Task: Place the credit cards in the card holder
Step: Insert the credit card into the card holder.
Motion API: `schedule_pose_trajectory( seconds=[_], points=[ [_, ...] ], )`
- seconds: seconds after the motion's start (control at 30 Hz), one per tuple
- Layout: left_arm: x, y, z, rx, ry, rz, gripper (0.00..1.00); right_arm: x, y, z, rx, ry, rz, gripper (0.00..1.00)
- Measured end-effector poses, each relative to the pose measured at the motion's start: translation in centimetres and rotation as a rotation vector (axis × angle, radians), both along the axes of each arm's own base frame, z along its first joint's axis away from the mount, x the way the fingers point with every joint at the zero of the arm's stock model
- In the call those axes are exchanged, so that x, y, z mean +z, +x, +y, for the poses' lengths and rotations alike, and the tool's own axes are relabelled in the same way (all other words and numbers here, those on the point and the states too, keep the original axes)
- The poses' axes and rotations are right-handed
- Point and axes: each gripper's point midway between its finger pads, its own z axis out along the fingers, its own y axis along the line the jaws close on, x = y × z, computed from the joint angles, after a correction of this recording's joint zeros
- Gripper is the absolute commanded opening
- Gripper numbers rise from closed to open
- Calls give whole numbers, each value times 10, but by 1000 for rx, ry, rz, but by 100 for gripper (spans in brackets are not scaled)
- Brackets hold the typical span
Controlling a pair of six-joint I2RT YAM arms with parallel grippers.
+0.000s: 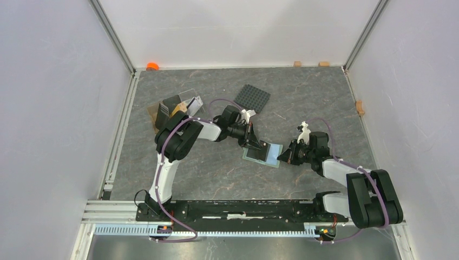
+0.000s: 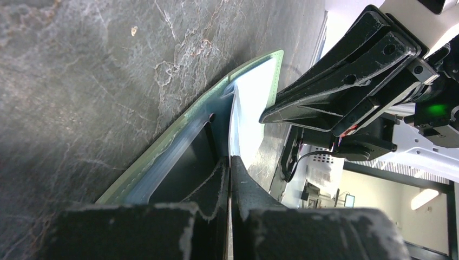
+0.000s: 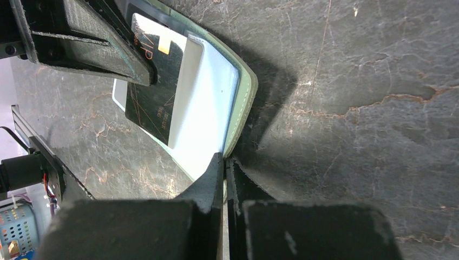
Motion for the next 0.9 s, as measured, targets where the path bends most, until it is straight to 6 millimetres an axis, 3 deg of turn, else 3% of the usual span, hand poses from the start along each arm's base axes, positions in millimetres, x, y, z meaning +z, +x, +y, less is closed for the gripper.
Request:
schedule_pose_trajectory(
  seconds=[0.6,0.9],
  points=[
    [-2,-15,-17,0,-4,-16,2,2,-3,-1,-2,-2,6,0],
    [-3,-14,-24,6,64,-32,24,5,-3,-5,-35,-21,-1,0]
  ],
)
